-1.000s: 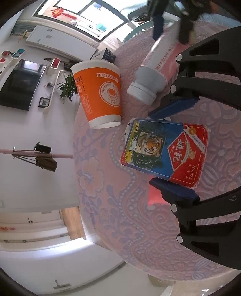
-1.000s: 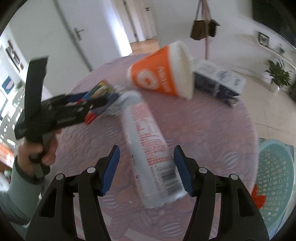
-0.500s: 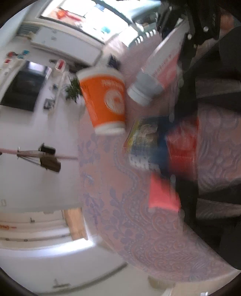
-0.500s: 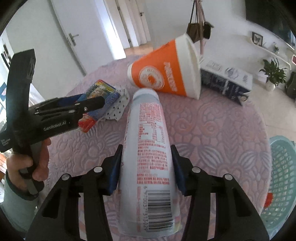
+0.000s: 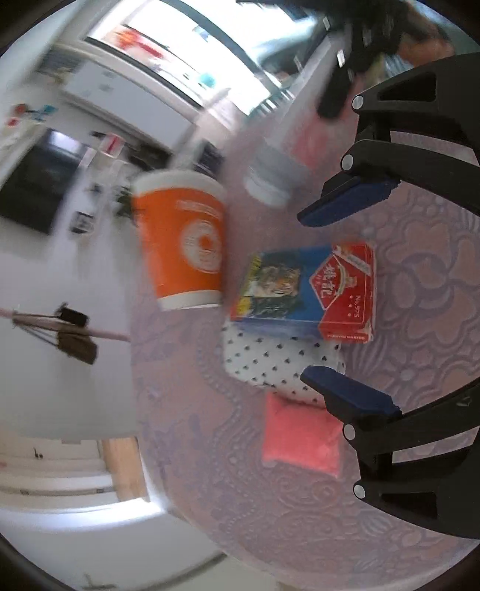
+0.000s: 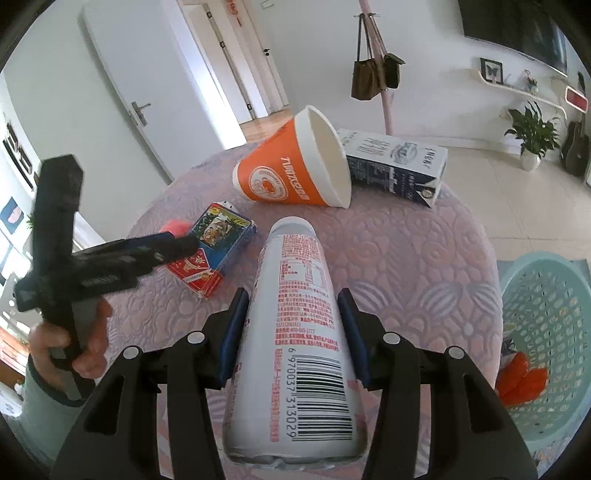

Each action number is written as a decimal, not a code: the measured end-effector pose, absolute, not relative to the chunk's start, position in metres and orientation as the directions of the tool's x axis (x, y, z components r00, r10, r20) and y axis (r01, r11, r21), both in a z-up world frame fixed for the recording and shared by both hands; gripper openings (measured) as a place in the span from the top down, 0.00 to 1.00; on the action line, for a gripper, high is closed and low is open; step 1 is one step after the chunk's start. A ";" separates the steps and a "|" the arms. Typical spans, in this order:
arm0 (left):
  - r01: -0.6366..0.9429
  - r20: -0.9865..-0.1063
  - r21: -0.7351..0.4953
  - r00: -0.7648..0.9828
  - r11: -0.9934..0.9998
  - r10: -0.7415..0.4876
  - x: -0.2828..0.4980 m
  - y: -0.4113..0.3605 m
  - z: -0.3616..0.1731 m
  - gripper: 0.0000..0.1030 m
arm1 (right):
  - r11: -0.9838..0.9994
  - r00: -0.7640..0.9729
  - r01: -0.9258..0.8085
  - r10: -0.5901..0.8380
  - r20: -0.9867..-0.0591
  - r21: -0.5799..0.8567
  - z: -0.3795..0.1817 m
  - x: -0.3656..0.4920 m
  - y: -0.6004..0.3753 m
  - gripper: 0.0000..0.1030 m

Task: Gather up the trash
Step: 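Carry the card box and bottle over the blue basket and open both tools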

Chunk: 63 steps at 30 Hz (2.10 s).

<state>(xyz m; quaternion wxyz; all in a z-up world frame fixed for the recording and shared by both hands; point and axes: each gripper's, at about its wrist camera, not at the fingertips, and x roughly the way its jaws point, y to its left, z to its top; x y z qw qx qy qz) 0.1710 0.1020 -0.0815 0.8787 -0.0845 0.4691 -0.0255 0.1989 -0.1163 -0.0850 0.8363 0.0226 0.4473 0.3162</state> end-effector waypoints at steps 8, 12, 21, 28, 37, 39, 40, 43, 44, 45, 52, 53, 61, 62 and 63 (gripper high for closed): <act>-0.017 -0.847 0.103 0.523 0.995 0.096 0.181 0.059 -0.098 0.44 | 0.819 0.429 -0.457 0.545 -0.720 0.348 -0.083 0.191 -0.141 0.55; -0.011 -0.808 0.021 0.589 1.000 0.024 0.171 0.059 -0.080 0.44 | 0.806 0.449 -0.447 0.577 -0.683 0.387 -0.071 0.188 -0.155 0.55; 0.120 -0.657 -0.133 0.733 0.984 -0.178 0.159 0.023 -0.009 0.44 | 0.834 0.596 -0.386 0.551 -0.585 0.393 -0.026 0.180 -0.206 0.55; 0.265 -0.600 -0.191 0.730 0.945 -0.327 0.184 -0.046 0.012 0.44 | 0.918 0.763 -0.195 0.363 -0.534 0.345 -0.003 0.180 -0.276 0.55; 0.377 -0.628 -0.292 0.618 0.879 -0.474 0.241 -0.123 -0.021 0.44 | 0.945 0.810 0.080 0.124 -0.574 0.317 -0.027 0.197 -0.353 0.55; 0.391 -0.639 -0.303 0.593 0.869 -0.490 0.248 -0.134 -0.029 0.44 | 0.942 0.799 0.116 0.101 -0.593 0.316 -0.040 0.203 -0.363 0.55; 0.402 -0.649 -0.309 0.574 0.862 -0.500 0.253 -0.144 -0.036 0.44 | 0.940 0.789 0.136 0.088 -0.608 0.312 -0.048 0.205 -0.369 0.55; 0.413 -0.671 -0.320 0.537 0.853 -0.512 0.265 -0.157 -0.052 0.44 | 0.937 0.765 0.183 0.056 -0.642 0.299 -0.067 0.213 -0.377 0.55; 0.418 -0.676 -0.327 0.523 0.848 -0.519 0.268 -0.161 -0.057 0.44 | 0.934 0.756 0.197 0.048 -0.653 0.297 -0.073 0.217 -0.380 0.55; 0.422 -0.683 -0.335 0.507 0.842 -0.526 0.271 -0.167 -0.065 0.44 | 0.931 0.746 0.212 0.041 -0.665 0.296 -0.079 0.218 -0.381 0.55; 0.424 -0.694 -0.372 0.463 0.826 -0.551 0.272 -0.172 -0.086 0.34 | 0.909 0.718 0.300 -0.015 -0.696 0.289 -0.102 0.222 -0.400 0.55; 0.422 -0.688 -0.382 0.465 0.823 -0.557 0.270 -0.169 -0.086 0.31 | 0.909 0.716 0.302 -0.017 -0.697 0.287 -0.102 0.220 -0.401 0.55; 0.430 -0.659 -0.394 0.484 0.812 -0.576 0.252 -0.155 -0.075 0.23 | 0.907 0.715 0.281 0.019 -0.699 0.313 -0.103 0.207 -0.396 0.55; 0.427 -0.655 -0.399 0.487 0.811 -0.578 0.249 -0.152 -0.074 0.23 | 0.910 0.716 0.273 0.024 -0.698 0.312 -0.102 0.206 -0.393 0.55; 0.426 -0.652 -0.403 0.487 0.810 -0.580 0.249 -0.152 -0.073 0.23 | 0.914 0.717 0.262 0.032 -0.696 0.311 -0.100 0.205 -0.389 0.55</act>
